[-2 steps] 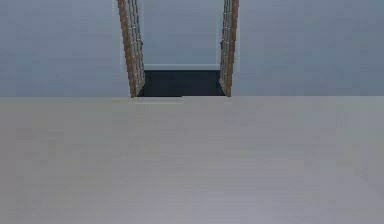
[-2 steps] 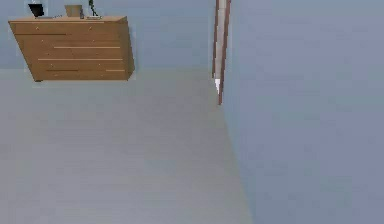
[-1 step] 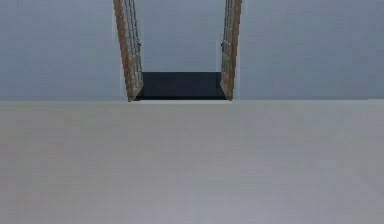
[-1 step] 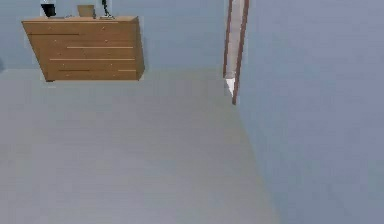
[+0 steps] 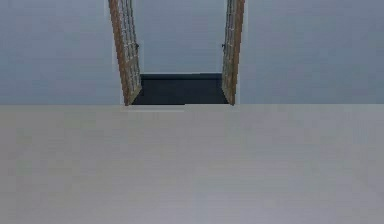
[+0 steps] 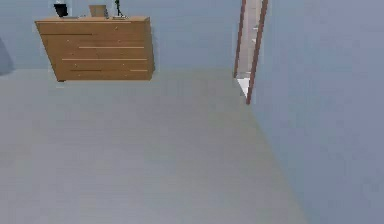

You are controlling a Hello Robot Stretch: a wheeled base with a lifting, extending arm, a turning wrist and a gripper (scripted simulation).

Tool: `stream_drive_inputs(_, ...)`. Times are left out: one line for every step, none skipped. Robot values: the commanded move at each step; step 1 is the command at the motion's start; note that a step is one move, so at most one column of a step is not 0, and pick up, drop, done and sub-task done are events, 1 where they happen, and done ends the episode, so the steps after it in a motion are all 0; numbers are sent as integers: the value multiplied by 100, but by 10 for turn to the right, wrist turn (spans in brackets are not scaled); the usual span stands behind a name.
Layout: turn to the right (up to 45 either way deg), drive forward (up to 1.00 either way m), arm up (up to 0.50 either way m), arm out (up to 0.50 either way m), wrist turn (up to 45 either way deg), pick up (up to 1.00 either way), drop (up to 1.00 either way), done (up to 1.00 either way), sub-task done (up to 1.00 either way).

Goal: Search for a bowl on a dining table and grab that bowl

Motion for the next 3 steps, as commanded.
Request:
stream_drive_inputs(450, 0, 0, 0, 0, 0, 0, 0, 0)
stream_drive_inputs(450, 0, 0, 0, 0, 0, 0, 0, 0)
stream_drive_inputs(30, 0, 0, 0, 0, 0, 0, 0, 0)
